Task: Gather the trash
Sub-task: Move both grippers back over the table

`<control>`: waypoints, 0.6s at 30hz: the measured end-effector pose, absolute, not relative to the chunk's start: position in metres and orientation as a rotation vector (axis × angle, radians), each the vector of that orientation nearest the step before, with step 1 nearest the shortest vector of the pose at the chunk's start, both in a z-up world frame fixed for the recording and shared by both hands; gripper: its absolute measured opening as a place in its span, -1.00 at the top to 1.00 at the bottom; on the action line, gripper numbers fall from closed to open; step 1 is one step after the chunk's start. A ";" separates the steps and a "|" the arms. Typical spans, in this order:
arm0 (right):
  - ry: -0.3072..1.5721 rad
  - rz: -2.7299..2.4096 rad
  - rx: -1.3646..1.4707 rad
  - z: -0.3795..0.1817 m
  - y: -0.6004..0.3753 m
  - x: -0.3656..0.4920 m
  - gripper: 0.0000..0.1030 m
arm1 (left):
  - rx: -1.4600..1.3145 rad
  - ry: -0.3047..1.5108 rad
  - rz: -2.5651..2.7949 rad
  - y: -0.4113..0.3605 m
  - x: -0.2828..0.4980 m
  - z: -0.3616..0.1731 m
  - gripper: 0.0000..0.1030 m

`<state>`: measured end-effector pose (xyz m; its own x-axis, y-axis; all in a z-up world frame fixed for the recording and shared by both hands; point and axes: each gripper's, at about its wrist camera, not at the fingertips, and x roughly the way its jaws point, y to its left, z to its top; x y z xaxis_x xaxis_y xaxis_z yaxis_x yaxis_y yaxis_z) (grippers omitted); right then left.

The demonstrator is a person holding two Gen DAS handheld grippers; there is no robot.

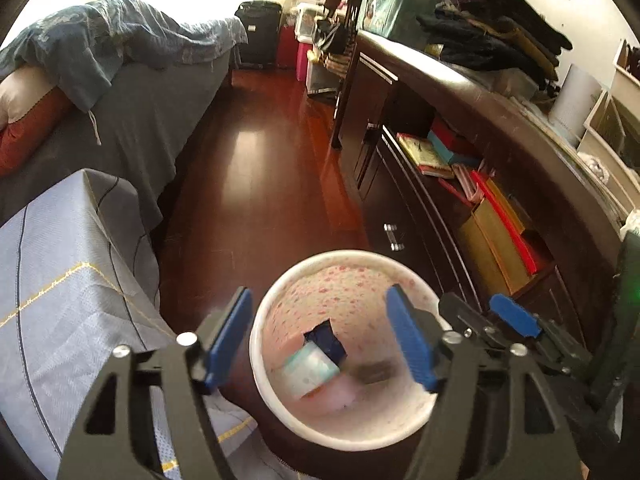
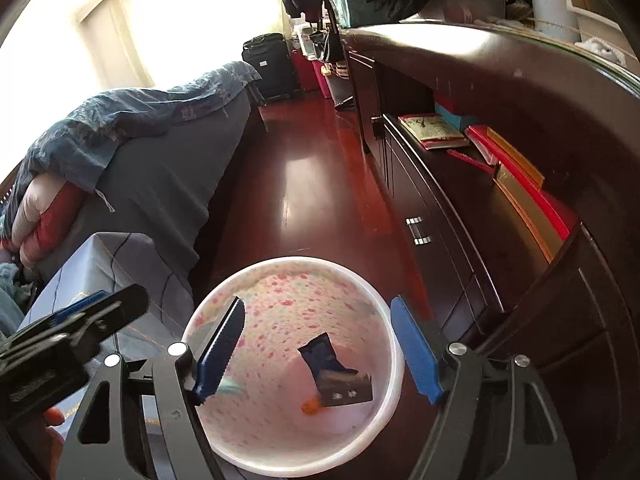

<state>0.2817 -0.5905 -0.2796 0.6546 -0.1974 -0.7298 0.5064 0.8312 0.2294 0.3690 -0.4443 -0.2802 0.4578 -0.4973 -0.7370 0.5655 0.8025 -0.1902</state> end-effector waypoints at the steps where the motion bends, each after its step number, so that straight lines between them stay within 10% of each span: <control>1: 0.761 -0.421 0.441 -0.280 -0.590 0.281 -0.47 | 0.085 0.867 -0.663 -0.444 0.368 -0.278 -0.50; 18: 0.786 -0.400 0.375 -0.254 -0.541 0.256 -0.61 | 0.093 0.789 -0.493 -0.383 0.349 -0.239 -0.63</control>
